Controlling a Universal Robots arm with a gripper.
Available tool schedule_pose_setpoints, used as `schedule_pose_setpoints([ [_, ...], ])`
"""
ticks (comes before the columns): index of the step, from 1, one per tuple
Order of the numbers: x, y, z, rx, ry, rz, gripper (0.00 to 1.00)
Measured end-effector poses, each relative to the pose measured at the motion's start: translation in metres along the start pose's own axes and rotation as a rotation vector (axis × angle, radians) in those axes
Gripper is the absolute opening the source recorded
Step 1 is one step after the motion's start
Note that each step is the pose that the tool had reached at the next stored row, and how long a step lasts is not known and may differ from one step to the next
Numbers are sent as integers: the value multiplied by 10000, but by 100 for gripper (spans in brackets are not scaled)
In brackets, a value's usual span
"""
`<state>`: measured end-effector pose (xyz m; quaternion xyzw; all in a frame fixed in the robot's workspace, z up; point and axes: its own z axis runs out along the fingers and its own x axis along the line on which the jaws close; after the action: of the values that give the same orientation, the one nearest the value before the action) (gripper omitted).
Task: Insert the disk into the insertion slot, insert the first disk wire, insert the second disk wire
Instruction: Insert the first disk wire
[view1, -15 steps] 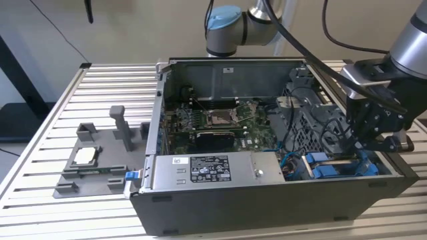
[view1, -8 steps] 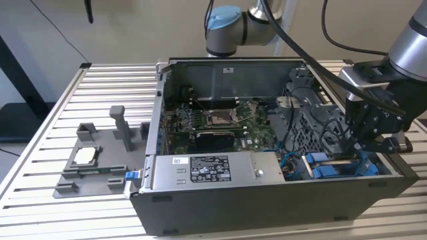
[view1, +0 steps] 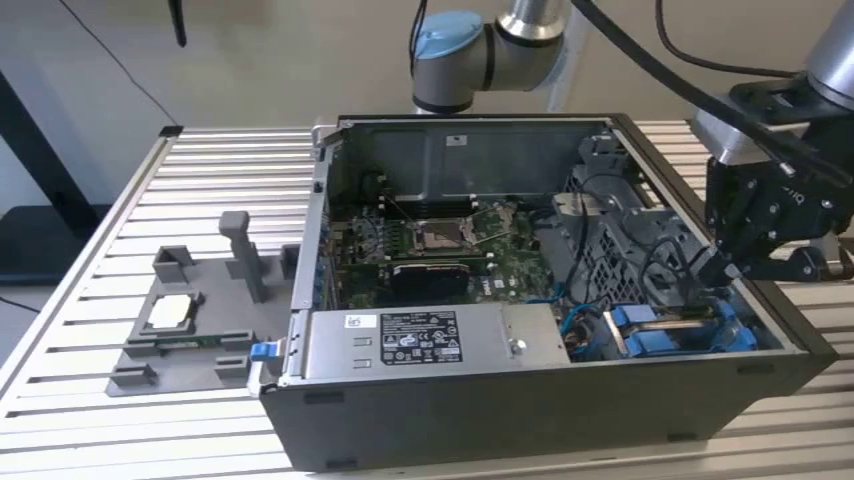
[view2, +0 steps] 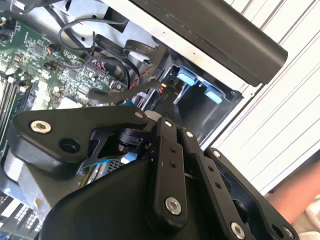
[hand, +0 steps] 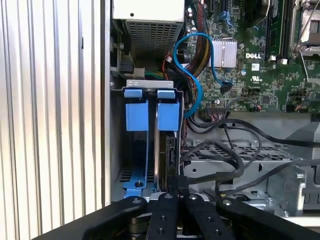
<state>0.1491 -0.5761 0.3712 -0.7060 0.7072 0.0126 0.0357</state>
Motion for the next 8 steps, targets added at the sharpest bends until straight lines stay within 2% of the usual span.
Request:
schedule_pose_setpoints([
  [4, -18, 3, -175, 0, 0, 2, 11],
  [5, -22, 5, -195, 2, 2, 1, 11],
  [8, -21, 6, -193, 6, -2, 1, 11],
])
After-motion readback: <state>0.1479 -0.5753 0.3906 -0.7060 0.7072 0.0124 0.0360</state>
